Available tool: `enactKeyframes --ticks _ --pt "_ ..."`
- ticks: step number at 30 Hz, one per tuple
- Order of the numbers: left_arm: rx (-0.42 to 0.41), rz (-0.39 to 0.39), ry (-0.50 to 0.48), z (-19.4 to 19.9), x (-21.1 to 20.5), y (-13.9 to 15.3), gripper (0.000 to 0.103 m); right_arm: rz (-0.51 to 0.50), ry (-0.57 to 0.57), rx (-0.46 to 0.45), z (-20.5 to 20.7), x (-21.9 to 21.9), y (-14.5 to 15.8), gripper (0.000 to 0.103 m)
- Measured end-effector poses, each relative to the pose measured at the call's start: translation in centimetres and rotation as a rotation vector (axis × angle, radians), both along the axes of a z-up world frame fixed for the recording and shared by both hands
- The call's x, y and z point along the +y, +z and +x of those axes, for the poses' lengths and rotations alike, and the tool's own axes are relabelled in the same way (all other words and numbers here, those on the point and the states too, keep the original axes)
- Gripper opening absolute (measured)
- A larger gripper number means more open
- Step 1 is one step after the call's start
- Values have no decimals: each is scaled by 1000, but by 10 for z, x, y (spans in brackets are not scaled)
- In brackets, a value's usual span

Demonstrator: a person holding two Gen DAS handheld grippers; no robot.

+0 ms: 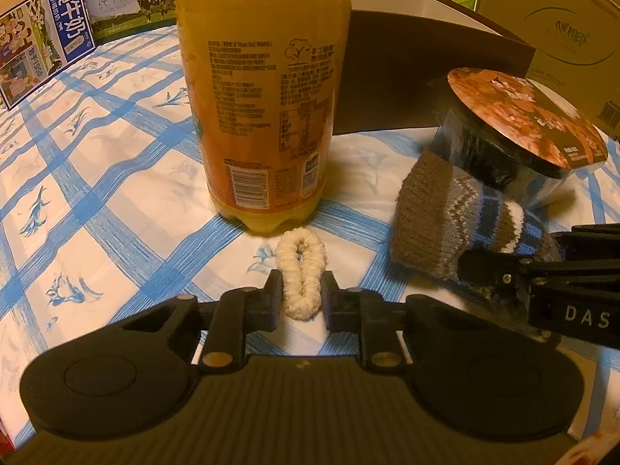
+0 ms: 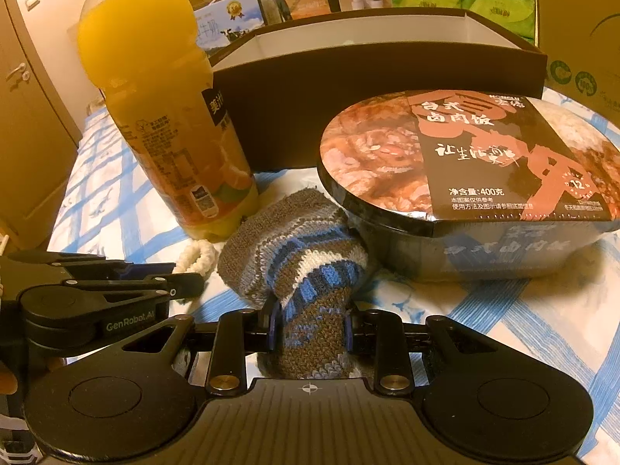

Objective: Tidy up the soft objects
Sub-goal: 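Grasp the knit sock with the right tool while the left tool grasps the white hair tie, then carry the knit sock and white hair tie over the open box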

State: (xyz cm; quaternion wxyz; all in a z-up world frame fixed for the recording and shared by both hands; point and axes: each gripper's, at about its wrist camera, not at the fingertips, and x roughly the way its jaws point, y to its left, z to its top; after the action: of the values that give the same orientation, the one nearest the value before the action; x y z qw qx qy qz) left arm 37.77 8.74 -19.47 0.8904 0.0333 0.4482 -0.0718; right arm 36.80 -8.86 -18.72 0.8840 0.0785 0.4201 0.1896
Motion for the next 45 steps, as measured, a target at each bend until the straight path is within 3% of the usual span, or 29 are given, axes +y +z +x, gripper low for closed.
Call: enactKeyframes --ticks 14,29,45 --pt "-8 -24 24 -42 8 18 17 24 9 0 -26 -3 15 30" --pt "-84 -53 9 -101 -9 77 17 63 23 -41 -78 -24 57 30" --pt "-190 -40 -65 -99 -61 131 17 131 -62 -117 -102 -86 95 30"
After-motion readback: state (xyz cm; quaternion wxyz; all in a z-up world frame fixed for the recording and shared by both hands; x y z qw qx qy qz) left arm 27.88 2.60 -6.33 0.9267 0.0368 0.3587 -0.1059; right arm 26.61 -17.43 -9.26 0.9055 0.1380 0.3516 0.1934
